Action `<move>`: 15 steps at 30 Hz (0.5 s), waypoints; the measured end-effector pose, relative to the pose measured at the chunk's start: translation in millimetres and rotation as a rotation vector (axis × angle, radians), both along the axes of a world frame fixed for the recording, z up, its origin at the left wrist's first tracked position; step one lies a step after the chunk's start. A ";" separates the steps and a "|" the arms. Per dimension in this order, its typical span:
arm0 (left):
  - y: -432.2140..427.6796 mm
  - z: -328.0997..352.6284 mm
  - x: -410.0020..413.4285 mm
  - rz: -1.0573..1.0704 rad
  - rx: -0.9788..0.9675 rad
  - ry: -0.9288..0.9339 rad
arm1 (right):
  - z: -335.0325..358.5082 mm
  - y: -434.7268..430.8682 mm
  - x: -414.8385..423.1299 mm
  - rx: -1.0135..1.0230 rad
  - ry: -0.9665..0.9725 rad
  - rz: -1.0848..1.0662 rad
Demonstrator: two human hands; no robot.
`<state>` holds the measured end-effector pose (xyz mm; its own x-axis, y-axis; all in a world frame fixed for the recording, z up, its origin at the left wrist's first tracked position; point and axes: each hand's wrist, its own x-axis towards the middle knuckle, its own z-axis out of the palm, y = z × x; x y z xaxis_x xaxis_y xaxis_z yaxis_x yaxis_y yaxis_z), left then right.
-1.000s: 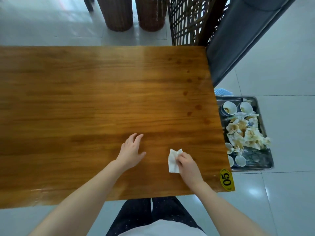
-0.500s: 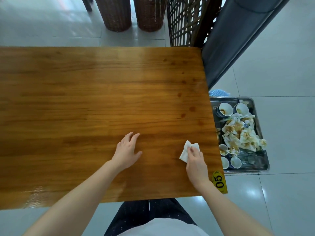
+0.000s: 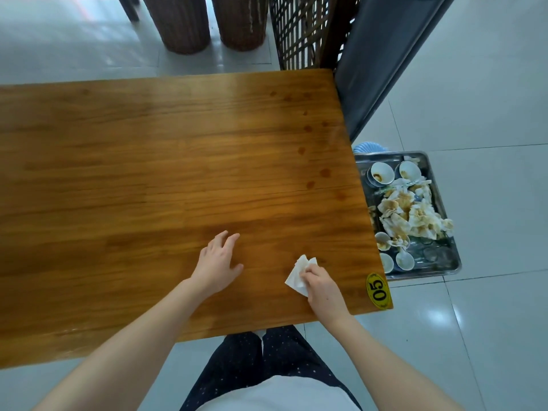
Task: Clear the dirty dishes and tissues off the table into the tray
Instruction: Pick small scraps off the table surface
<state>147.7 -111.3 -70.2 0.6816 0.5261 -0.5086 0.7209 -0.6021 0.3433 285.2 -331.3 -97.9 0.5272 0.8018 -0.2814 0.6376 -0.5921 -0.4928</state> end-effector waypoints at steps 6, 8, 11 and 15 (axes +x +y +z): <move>7.3 -3.1 -4.6 -0.012 0.005 -0.001 | 4.1 -34.4 40.4 -0.058 -0.100 -0.290; 8.6 -3.5 -4.7 -0.013 0.009 -0.005 | 4.1 -40.9 47.4 -0.041 -0.082 -0.378; 10.6 -4.5 -5.5 -0.022 0.001 -0.009 | 3.7 -37.4 41.9 0.000 -0.047 -0.507; 12.0 -4.5 -9.3 -0.034 -0.002 -0.010 | 4.6 -13.3 10.4 0.053 0.015 -0.665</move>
<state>138.4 -99.4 -74.8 0.7041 0.5018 -0.5025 0.6965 -0.6256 0.3513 295.7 -344.6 -93.3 0.9105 0.3205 -0.2613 0.1381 -0.8313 -0.5383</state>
